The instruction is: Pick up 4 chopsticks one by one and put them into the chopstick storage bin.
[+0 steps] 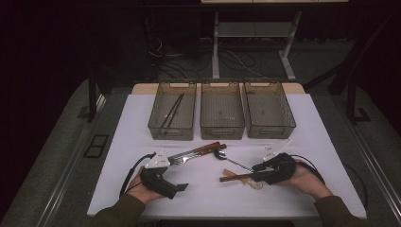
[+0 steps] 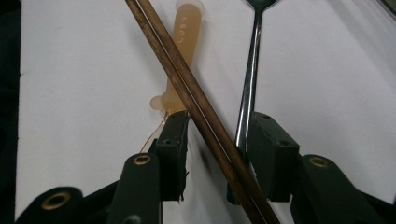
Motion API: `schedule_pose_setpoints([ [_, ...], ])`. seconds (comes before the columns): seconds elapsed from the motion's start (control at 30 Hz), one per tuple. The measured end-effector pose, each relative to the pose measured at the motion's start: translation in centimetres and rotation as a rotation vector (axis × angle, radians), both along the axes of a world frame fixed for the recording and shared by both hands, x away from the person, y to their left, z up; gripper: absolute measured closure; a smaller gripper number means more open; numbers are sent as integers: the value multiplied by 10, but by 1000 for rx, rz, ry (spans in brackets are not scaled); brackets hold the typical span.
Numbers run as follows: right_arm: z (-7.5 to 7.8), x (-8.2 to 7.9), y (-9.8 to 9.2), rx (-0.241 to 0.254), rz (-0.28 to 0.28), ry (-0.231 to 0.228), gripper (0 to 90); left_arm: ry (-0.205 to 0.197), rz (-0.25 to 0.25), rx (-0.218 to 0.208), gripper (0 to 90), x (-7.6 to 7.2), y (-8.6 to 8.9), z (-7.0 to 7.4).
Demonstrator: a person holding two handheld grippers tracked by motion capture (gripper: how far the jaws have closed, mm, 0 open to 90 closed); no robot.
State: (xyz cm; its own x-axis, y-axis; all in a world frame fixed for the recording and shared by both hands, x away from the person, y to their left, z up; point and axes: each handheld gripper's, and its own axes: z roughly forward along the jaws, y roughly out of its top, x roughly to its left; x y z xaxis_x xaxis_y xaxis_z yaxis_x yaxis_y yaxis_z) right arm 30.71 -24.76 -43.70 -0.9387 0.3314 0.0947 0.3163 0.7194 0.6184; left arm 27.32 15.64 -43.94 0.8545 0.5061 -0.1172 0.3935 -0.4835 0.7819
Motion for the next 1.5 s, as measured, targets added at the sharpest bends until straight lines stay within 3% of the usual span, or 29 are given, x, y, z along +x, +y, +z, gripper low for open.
schedule_pose_setpoints([
  [0.03, 0, -1, 1, 5, -9, 13, 588, 0, 0, 0, 0, 0, 0, 0],
  [0.37, -1, 0, 1, -27, 26, -36, 653, 2, 2, -4, 0, 0, -1, 0],
  [0.6, -1, 0, 0, -16, 31, -26, 696, 2, -4, 2, 0, 0, -1, 0],
  [0.8, 0, 2, -4, -16, 50, -47, 780, 4, -5, 2, 0, 0, -1, 0],
  [1.03, 0, 2, -4, -22, 39, -47, 789, 4, -6, 1, 0, 0, -1, 0],
  [1.13, 3, 1, -6, 4, 0, -36, 790, 4, -6, 1, 0, 0, -1, 0],
  [1.2, 4, 4, -10, 2, -13, -64, 790, 4, -6, 1, 0, 0, -1, 0],
  [1.27, 6, 5, -14, 13, -71, -52, 791, 4, -6, 2, 0, 0, -1, 0],
  [1.4, 5, 10, -22, -12, -177, -58, 790, 3, -8, 3, 0, 0, -1, 0],
  [1.5, 2, 13, -26, -30, -212, -63, 790, 3, -8, 3, 0, 0, -1, 0],
])
